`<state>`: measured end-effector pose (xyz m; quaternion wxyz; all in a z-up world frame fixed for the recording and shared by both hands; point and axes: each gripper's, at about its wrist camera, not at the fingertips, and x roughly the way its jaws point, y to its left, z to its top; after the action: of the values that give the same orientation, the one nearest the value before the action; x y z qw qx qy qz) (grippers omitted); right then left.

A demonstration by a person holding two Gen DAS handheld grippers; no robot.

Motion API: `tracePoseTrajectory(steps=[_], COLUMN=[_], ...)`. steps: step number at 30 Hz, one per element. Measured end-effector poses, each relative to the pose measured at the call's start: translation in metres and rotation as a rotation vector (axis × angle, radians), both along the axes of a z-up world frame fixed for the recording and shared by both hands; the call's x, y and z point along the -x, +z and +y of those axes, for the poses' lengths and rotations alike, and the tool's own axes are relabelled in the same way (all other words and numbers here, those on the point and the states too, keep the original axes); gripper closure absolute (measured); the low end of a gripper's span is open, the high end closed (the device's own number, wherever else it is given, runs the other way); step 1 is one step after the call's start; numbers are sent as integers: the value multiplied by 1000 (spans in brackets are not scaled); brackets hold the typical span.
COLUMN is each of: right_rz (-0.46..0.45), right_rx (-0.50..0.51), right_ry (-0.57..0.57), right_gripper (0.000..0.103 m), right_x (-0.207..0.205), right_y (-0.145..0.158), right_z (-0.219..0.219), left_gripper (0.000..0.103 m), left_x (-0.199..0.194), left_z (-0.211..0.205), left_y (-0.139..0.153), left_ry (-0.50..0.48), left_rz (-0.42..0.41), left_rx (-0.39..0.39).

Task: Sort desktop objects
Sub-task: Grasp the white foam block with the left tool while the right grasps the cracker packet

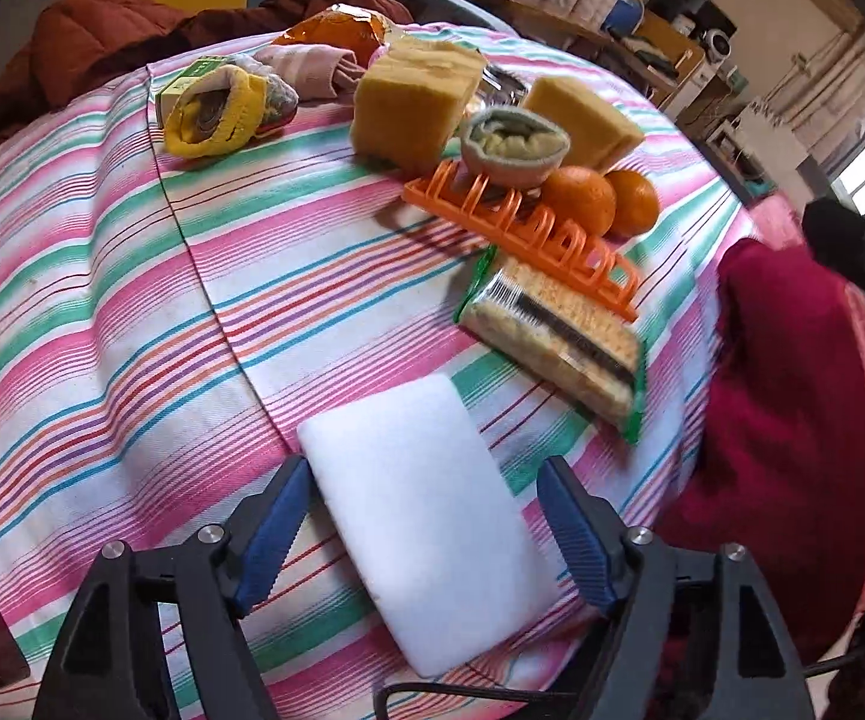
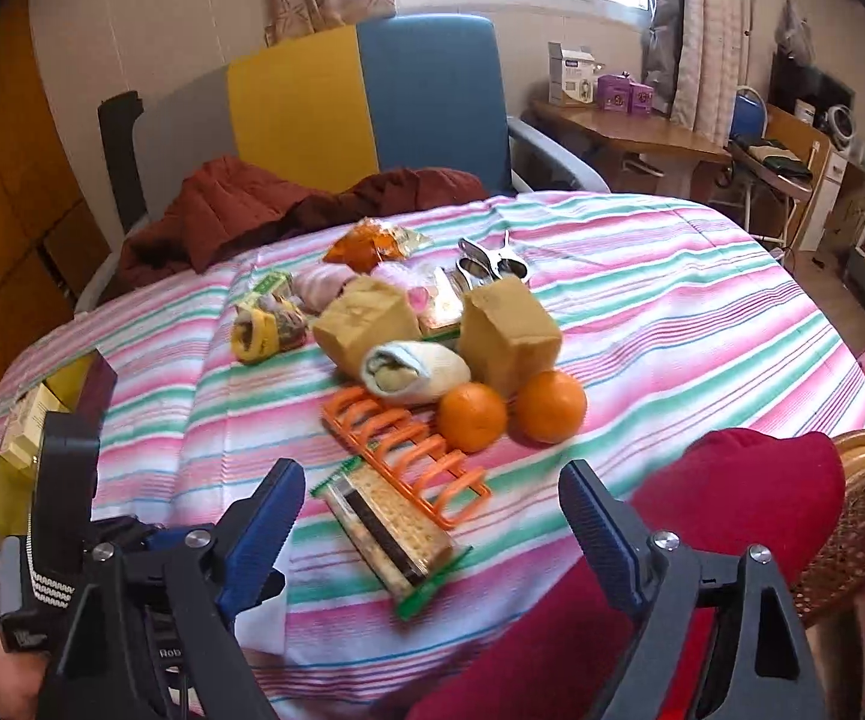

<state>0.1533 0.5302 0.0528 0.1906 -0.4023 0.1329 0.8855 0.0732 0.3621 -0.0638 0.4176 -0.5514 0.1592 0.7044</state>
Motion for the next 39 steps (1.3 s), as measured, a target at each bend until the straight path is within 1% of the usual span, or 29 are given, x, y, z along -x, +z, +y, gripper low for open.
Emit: tracePoseTrajectory(steps=[3,5,7,8,10,12,13,14,16,17,18,20,22,24,25,27,28,29,30,31,33,34,35,36,37,38,39], right_rz=[-28,-53,-81,-101,-119,-160,-182,-218,-278,-309,-352,-438,-495,-546,-569,-613,-622,-629,-637,-609,-461,-392,-340,-298,-277,-284,-312], right_rx=[1,7,1,-5,9,23,35,57,120,132,129,119,117,109,124,182,218,250,285,327,357,339,312,291,281,268,247], right_ry=[15,29,55,71,101,119,127,136,151,150,139,110,83,68,68,67,57,67,92,120,234,283,307,320,311,274,218], right_gripper=[15,13,13,13,11,5,4,4,3,3,3,3,2,1,1,0,0,1,4,5,8,8,7,7,7,6,4], right_x=[5,11,18,23,29,37,40,45,55,59,64,73,79,84,87,92,93,94,95,96,101,101,101,100,97,96,93], right_y=[-7,-11,-15,-17,-20,-26,-29,-34,-44,-49,-53,-63,-70,-77,-82,-94,-100,-105,-110,-110,-92,-81,-71,-62,-55,-52,-52], right_z=[1,-1,-5,-8,-12,-14,-15,-15,-14,-13,-12,-7,-2,1,3,6,6,3,-3,-12,-35,-45,-51,-53,-52,-46,-38], left_gripper=[24,31,33,33,33,33,33,33,34,34,34,34,34,33,33,32,31,31,31,31,31,31,31,31,31,31,31], left_x=[-8,-13,-6,-2,13,32,41,51,69,73,77,82,89,93,92,92,90,90,87,87,87,88,88,88,88,89,89], left_z=[-1,-4,-9,-14,-26,-44,-53,-64,-84,-91,-98,-108,-114,-123,-126,-131,-131,-133,-130,-129,-130,-129,-129,-129,-129,-129,-130], left_y=[-4,-4,-4,-3,-1,-3,-3,-4,-8,-7,-5,0,-3,-5,-4,-3,-3,-3,-4,-6,-6,-6,-6,-6,-6,-7,-7], left_ry=[-23,-43,-40,-28,20,70,107,139,197,213,231,262,286,298,301,305,305,305,303,302,305,305,304,303,304,305,309], left_rz=[48,112,118,120,153,94,100,89,33,22,35,75,54,38,41,44,47,51,55,57,58,57,56,55,55,54,51], left_rx=[-2,15,9,8,30,0,8,0,-33,-55,-63,-46,-55,-88,-91,-100,-104,-109,-112,-118,-125,-125,-124,-123,-124,-128,-132])
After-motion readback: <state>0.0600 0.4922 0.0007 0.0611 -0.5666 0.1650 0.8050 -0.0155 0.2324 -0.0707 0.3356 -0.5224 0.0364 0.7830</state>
